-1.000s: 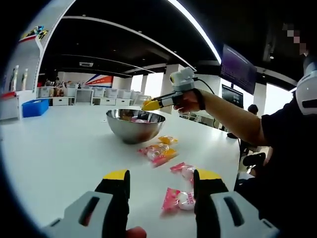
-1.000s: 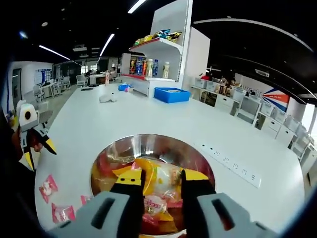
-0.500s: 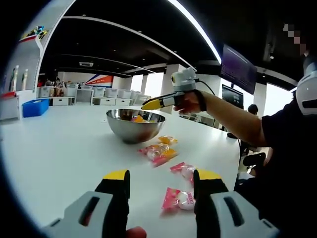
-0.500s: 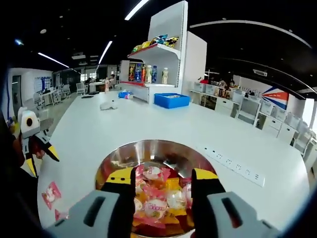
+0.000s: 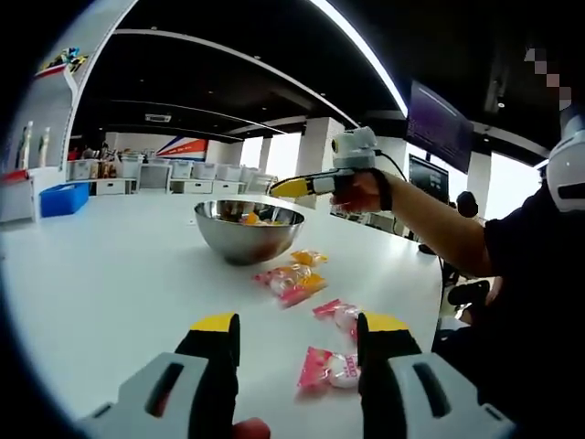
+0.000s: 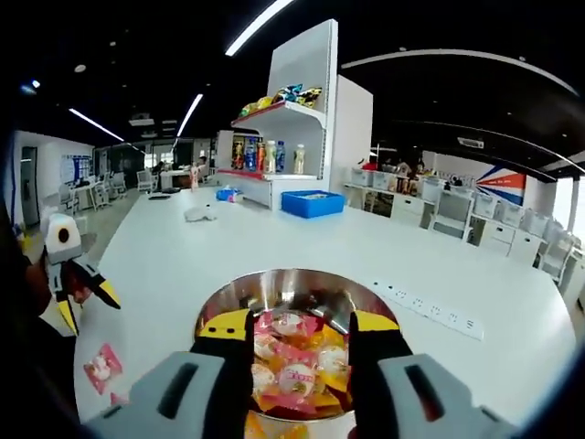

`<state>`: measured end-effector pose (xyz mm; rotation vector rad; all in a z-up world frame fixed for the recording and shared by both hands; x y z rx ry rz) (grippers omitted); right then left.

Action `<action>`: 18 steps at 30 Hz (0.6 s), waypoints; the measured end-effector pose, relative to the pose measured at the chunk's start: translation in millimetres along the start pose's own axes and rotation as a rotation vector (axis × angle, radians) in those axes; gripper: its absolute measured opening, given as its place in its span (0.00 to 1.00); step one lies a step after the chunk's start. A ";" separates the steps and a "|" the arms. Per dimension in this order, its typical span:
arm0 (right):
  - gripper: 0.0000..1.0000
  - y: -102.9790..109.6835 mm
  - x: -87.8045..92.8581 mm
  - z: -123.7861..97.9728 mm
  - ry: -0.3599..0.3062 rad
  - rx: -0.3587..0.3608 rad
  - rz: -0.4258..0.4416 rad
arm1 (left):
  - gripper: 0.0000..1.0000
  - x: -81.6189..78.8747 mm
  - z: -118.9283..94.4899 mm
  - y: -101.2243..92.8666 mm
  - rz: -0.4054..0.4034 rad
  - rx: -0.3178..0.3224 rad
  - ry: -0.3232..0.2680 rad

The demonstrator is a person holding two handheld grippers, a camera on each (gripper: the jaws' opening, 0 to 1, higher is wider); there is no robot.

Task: Pick up the marshmallows scattered on the table and place them into the bowl on the table

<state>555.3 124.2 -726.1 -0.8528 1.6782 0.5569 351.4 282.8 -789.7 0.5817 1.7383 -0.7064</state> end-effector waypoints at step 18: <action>0.41 19.6 -18.3 -63.1 -0.137 0.026 0.011 | 0.53 -4.4 3.7 1.9 0.003 0.002 -0.002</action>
Point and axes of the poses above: the point that each gripper's makers call its tool centre point, and the gripper's own axes: z roughly forward along the fingers, y roughly to its left, x roughly out of its underside, the point moved 2 cm from there along -z, roughly backward along the fingers, and after that the axes turned 2 degrees about -x, right-handed, at the moved point
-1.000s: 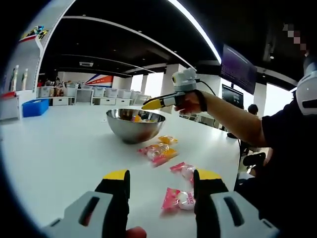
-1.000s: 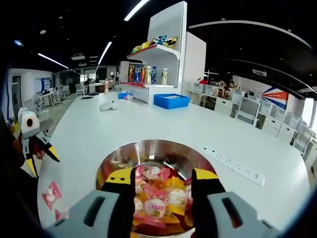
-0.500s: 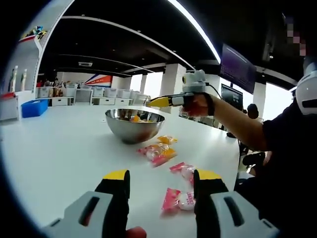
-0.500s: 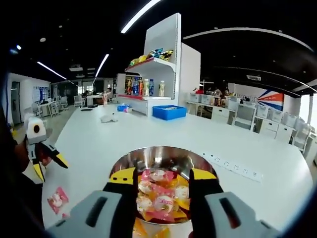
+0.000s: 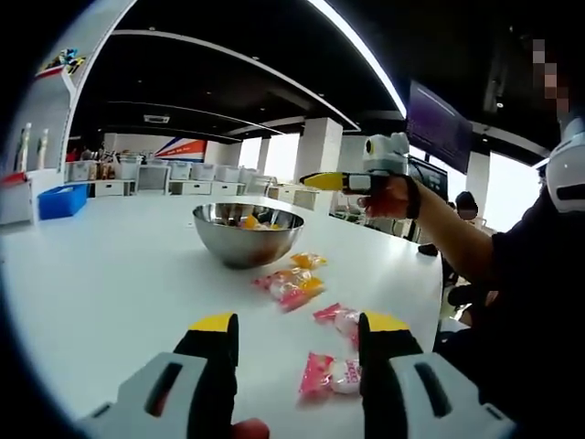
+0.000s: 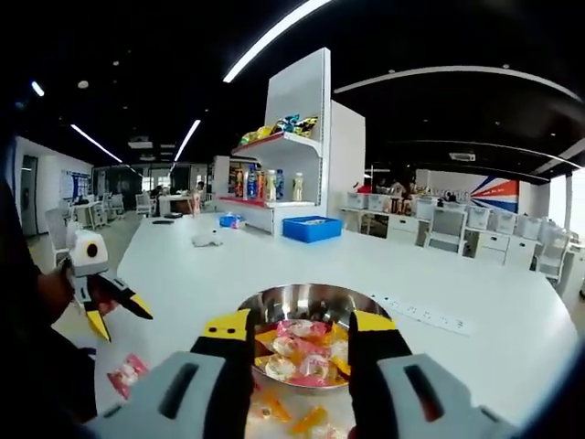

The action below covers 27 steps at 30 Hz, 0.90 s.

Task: Pick up the marshmallows scattered on the table and place them into the bowl on the table

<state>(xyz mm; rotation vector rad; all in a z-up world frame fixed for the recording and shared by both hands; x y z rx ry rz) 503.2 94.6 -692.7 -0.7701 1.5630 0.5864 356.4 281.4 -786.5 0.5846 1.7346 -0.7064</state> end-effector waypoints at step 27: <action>0.37 47.8 31.6 -96.9 -0.133 0.070 0.137 | 0.51 -1.5 -1.1 4.0 0.006 -0.011 -0.002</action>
Point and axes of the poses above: the point that each gripper's makers call its tool centre point, and the gripper's own axes: z roughly forward along the fingers, y roughly to its left, x roughly out of its underside, the point moved 2 cm from there along -z, roughly backward along the fingers, and after that the axes turned 2 degrees about -x, right-handed, at the moved point
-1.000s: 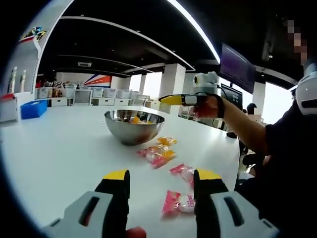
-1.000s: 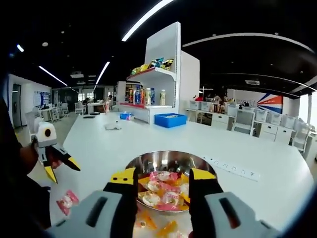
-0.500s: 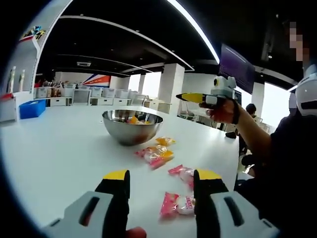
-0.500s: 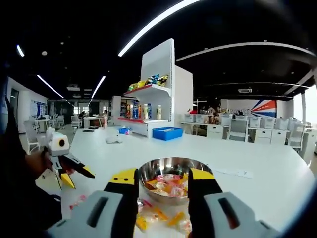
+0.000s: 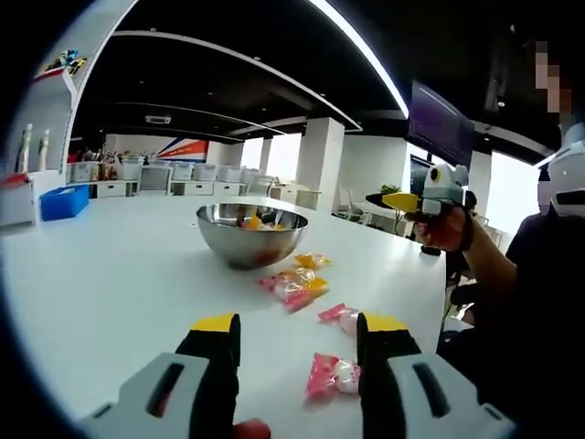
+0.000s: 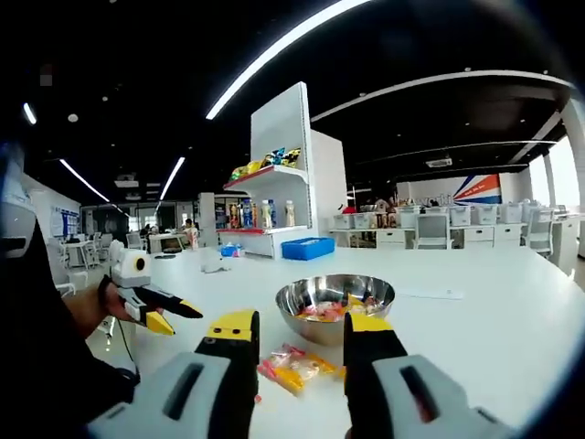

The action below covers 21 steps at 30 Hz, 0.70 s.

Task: Pick up the marshmallows scattered on the table and place them into the bowl on the table

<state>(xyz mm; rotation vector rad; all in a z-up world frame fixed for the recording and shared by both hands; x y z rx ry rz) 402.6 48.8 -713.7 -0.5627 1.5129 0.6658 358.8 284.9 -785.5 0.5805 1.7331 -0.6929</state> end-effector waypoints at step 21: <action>0.35 -0.6 34.5 -23.5 0.036 0.047 0.048 | 0.51 -10.1 -6.1 5.5 0.013 -0.003 -0.011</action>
Point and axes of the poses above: the point that each gripper's makers call its tool centre point, and the gripper's own axes: z roughly forward along the fingers, y roughly to its left, x roughly out of its underside, the point moved 2 cm from there along -z, roughly backward along the fingers, and after that the axes turned 2 degrees about -x, right-handed, at the moved point
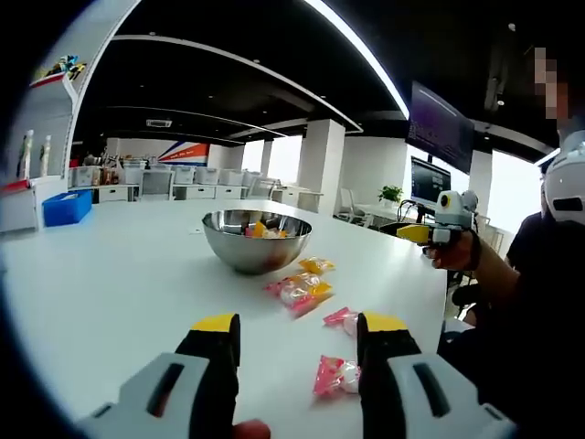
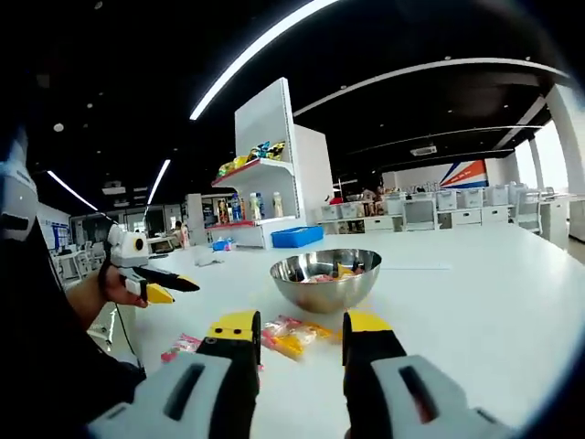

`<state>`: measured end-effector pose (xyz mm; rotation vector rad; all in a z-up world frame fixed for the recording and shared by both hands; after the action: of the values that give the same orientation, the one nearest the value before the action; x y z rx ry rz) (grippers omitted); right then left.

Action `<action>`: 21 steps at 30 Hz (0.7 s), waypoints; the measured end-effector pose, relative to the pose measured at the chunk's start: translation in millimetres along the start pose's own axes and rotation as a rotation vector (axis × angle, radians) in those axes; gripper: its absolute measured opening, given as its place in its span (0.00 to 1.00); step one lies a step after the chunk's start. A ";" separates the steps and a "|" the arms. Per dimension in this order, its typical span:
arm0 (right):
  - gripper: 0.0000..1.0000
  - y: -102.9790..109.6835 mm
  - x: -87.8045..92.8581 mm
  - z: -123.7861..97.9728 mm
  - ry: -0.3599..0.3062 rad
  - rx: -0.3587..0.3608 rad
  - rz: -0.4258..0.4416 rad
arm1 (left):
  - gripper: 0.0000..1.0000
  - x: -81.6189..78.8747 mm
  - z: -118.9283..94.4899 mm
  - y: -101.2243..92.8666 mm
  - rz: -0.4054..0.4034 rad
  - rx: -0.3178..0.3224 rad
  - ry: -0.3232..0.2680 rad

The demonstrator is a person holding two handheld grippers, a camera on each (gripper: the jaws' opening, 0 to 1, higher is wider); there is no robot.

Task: Pick up the marshmallows scattered on the table and place them into the bowl on the table

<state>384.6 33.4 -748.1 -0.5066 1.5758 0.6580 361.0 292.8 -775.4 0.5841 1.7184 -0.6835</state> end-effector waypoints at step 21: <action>0.33 8.5 2.4 -4.6 0.007 -0.036 0.004 | 0.51 6.8 5.6 -5.4 0.104 0.196 0.095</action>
<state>375.3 36.7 -749.3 -0.5336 1.5741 0.6890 359.4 285.3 -782.2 0.8488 1.7066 -0.7659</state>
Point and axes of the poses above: the point that each gripper's makers call its tool centre point, and the gripper's own axes: z roughly forward along the fingers, y roughly to its left, x roughly out of its underside, the point moved 2 cm from there along -z, roughly backward along the fingers, and after that the axes turned 2 degrees about -x, right-handed, at the moved point
